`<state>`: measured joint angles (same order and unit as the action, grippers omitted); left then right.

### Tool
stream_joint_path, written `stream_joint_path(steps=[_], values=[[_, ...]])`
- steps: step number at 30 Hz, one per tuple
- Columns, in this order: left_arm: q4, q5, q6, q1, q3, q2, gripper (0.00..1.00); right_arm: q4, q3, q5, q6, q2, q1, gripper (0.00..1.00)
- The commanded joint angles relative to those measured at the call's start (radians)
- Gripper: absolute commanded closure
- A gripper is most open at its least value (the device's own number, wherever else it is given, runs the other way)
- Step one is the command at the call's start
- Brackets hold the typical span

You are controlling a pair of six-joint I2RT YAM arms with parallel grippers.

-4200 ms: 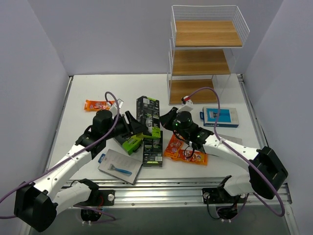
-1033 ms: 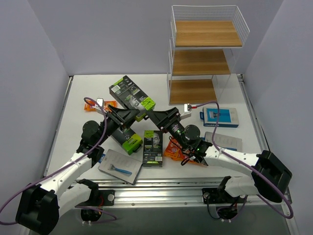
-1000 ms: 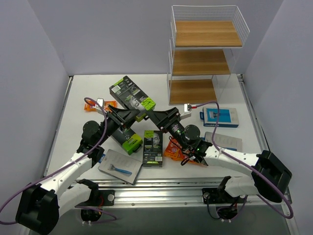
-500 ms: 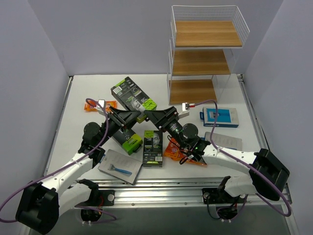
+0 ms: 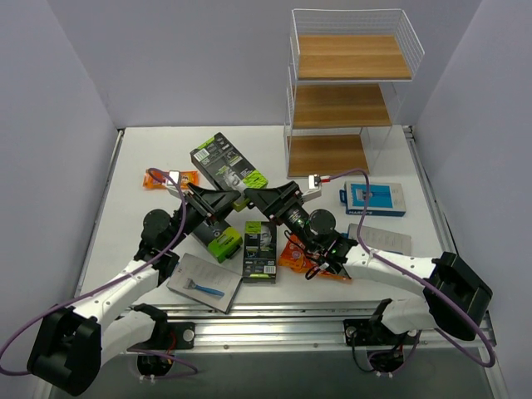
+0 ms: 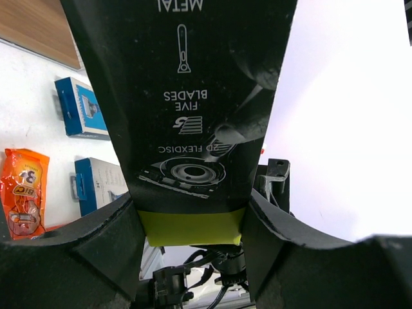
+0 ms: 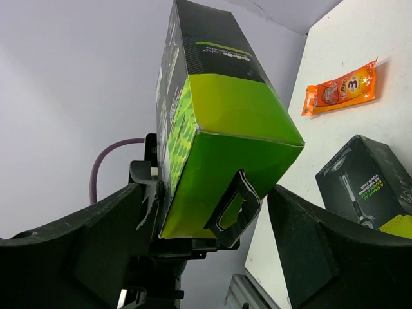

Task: Place and organize the shaving razors onto the shelf

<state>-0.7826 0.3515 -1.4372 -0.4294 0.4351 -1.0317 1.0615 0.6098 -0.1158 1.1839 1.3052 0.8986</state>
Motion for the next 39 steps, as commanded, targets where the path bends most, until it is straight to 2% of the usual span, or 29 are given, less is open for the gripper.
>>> stream_joint_path(steps=[1,13,26,39], values=[[-0.175,0.035,0.003,-0.002,0.034,0.009,0.98,0.055,0.051,0.001,-0.012,-0.012,0.006,0.25],[-0.245,0.061,-0.011,-0.008,0.025,-0.037,0.98,0.061,0.059,0.001,-0.007,-0.004,-0.003,0.31],[-0.297,0.070,-0.068,-0.019,0.024,-0.068,0.98,0.029,0.076,-0.019,-0.021,0.006,-0.003,0.31],[-0.282,0.052,-0.048,-0.042,0.010,-0.082,0.98,0.015,0.062,-0.088,-0.032,-0.024,-0.004,0.52]])
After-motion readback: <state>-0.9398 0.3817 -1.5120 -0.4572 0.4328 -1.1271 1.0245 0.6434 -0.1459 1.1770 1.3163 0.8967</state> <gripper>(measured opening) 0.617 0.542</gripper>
